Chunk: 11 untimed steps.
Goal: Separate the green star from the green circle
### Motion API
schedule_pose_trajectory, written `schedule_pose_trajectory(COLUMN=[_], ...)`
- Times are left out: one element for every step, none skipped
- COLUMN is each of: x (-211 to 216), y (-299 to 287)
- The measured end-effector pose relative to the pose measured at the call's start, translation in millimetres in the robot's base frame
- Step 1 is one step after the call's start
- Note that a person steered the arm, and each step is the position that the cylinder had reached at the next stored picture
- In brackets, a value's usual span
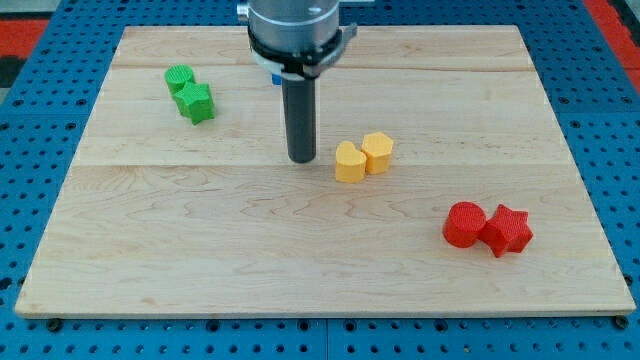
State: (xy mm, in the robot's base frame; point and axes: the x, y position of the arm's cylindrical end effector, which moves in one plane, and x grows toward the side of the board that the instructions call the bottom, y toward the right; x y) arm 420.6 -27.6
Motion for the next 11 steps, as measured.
schedule_pose_trajectory(x=[-13,-17,13,-22,-61,-59,-59,-83,-116,-113,-80], y=[-31,-92,-196,-200,-177,-142,-141,-162,-161,-165,-186])
